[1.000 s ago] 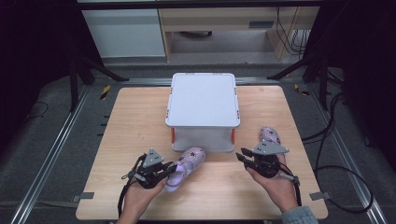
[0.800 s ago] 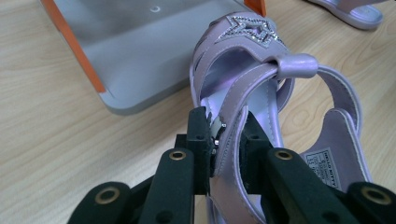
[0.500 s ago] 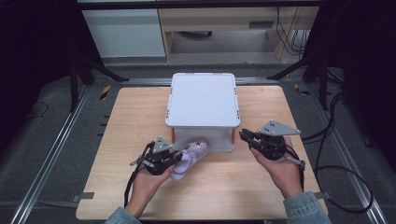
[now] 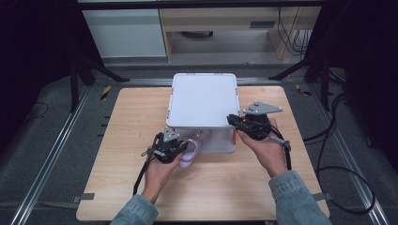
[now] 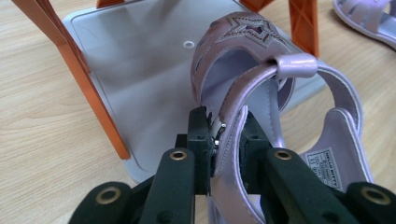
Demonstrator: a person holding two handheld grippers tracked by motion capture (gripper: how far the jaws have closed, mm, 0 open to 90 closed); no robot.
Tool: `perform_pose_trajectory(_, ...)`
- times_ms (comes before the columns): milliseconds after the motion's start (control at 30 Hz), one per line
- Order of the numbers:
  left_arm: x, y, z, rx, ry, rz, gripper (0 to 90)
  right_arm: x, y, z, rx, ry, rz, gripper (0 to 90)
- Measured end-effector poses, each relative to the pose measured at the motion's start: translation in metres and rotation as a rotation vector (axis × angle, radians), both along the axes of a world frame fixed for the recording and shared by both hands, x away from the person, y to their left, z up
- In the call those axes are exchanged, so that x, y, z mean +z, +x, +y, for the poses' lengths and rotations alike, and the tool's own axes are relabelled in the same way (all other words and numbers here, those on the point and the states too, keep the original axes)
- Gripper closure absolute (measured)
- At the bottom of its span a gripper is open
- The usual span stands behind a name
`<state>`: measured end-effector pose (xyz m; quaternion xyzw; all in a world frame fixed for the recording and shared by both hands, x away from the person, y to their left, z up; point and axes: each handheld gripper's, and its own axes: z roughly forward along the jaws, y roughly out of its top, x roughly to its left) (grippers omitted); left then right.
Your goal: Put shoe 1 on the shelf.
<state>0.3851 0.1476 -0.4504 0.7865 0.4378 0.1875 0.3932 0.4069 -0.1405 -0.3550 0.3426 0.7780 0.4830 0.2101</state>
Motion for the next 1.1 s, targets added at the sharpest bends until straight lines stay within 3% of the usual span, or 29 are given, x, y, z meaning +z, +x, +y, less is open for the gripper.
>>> perform_pose_trajectory(267,-0.013,0.005,-0.002,0.039,-0.014,-0.011,78.2,-0.012,0.019,0.011,-0.003,-0.028,0.040,82.8)
perform_pose_trajectory(867,-0.025,0.009,-0.008,0.100,-0.038,-0.015,77.6,-0.012,0.022,0.012,0.001,-0.037,0.038,81.4)
perform_pose_trajectory(1100,-0.030,0.007,-0.011,0.108,-0.024,-0.014,75.3,-0.012,0.023,0.012,0.000,-0.035,0.039,80.5)
